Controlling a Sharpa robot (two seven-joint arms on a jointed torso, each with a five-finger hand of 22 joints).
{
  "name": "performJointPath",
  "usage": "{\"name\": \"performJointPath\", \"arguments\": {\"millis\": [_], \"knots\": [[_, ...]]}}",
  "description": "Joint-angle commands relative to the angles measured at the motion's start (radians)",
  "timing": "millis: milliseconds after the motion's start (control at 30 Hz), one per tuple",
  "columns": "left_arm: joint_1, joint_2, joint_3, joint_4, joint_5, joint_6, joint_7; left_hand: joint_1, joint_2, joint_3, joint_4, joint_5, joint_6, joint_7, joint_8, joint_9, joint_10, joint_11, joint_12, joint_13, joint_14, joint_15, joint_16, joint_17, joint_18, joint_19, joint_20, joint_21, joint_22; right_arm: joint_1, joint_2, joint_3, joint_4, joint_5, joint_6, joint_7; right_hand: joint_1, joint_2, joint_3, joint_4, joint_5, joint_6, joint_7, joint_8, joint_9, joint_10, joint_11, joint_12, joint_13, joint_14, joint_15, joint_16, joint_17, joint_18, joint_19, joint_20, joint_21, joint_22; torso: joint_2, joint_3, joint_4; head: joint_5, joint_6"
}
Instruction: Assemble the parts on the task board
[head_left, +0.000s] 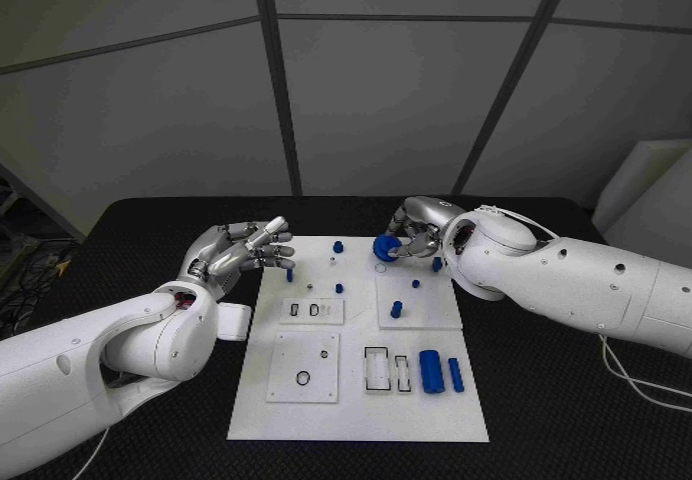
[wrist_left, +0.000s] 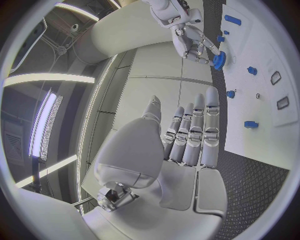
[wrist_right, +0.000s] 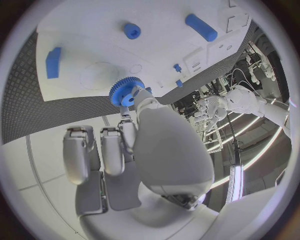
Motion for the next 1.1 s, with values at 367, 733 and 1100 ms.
{"name": "performJointPath", "arguments": {"millis": [367,733,1100], "knots": [[0.001,0.002,0.001,0.001,-0.003,0.007,0.004,0.010,-0.002,-0.001,-0.008,-0.002,0.005,0.002,-0.005,-0.001,0.006,0.002,-0.006,-0.001,-0.001,-0.001,-0.008,0.002,-0.011,-0.005,0.002,-0.004,-0.002,0.002,0.113,0.001,0.000,-0.107,-0.075,-0.008,-0.024,-0.009,0.014,0.005,0.000,0.047,-0.022,-0.009,0.016,0.003,0.002,0.000,0.000,0.080,-0.006,0.006,0.141,-0.015,0.078,-0.006,0.005,0.232,0.001,-0.0017,0.0035,0.011,-0.001],[0.001,0.005,0.001,0.000,-0.003,0.007,0.004,0.010,-0.002,-0.001,-0.009,-0.002,0.005,0.003,-0.005,-0.001,0.006,0.002,-0.006,-0.001,-0.001,-0.001,-0.008,0.002,-0.011,-0.006,0.002,-0.004,-0.002,0.000,0.204,-0.018,-0.068,-0.128,-0.038,-0.002,-0.031,-0.012,0.016,0.006,-0.004,0.044,-0.020,-0.015,0.015,0.001,0.004,-0.003,-0.001,0.080,-0.005,0.005,0.140,-0.015,0.079,-0.006,0.005,0.232,0.002,-0.0003,0.0013,0.024,-0.005],[0.001,0.007,0.001,0.001,-0.003,0.008,0.004,0.010,-0.002,-0.001,-0.009,-0.002,0.004,0.003,-0.006,-0.001,0.006,0.003,-0.007,-0.001,-0.001,-0.001,-0.008,0.002,-0.011,-0.006,0.002,-0.005,-0.003,-0.002,0.244,-0.033,-0.110,-0.139,0.001,-0.002,-0.037,-0.014,0.018,0.007,-0.009,0.042,-0.019,-0.019,0.014,-0.001,0.005,-0.005,-0.003,0.080,-0.004,0.004,0.138,-0.015,0.078,-0.005,0.004,0.231,0.001,0.0004,0.0008,0.024,-0.009]]}}
